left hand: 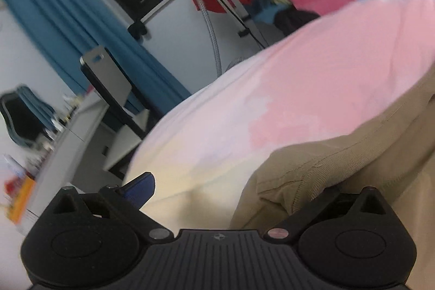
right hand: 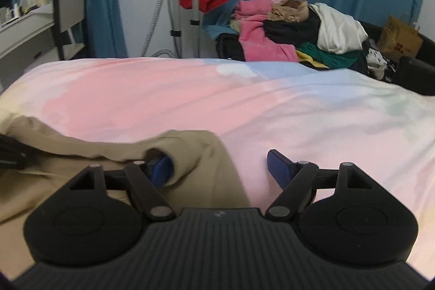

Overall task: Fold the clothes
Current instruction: 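Lower the shirt onto the bed with both grippers and open them, then withdraw both open grippers from the flattened shirt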

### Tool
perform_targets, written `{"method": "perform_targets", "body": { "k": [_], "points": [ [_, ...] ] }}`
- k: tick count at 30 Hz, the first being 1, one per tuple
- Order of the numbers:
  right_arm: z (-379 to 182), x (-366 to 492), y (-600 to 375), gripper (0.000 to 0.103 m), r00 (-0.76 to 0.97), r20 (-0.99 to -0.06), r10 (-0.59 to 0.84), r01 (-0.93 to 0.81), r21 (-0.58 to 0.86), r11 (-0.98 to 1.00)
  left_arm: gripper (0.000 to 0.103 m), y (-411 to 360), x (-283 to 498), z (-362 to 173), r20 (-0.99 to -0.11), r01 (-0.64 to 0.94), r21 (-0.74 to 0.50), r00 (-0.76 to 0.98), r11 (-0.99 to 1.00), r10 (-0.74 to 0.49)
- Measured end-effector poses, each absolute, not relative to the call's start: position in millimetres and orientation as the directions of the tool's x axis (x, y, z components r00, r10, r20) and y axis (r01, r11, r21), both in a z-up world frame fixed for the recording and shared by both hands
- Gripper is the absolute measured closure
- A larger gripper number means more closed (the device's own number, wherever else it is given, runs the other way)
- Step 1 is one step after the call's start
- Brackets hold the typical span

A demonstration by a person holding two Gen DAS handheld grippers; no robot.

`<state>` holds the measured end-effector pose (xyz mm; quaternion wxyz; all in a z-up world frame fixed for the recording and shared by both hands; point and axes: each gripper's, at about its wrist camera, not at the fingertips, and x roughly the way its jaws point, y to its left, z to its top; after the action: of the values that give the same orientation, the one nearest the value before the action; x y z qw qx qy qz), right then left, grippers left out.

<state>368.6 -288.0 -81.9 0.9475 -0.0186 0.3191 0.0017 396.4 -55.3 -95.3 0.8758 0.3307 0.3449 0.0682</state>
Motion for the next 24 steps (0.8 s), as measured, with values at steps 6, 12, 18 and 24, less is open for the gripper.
{"method": "perform_targets", "body": {
  "k": [6,12,18,24],
  "points": [
    [-61,324,-271,0.026,0.819,-0.572,0.034,-0.04,0.003,0.999,0.0,-77,376,-86,-0.517,0.116,0.675,0.779,0.729,0.355],
    [-69,229,-290,0.026,0.839,-0.525,0.143,0.024,0.298,0.954,0.0,-78,367,-66,-0.506,0.085,0.474,0.841,0.877,0.191],
    [-86,147,-307,0.026,0.824,-0.553,0.122,0.127,0.391,0.912,0.0,-91,345,-54,-0.511,0.158,0.34,0.858,0.927,0.041],
    [-87,105,-307,0.026,0.842,-0.53,0.104,0.114,0.362,0.925,0.0,-21,262,-21,-0.518,0.099,0.014,0.852,0.995,-0.077]
  ]
}}
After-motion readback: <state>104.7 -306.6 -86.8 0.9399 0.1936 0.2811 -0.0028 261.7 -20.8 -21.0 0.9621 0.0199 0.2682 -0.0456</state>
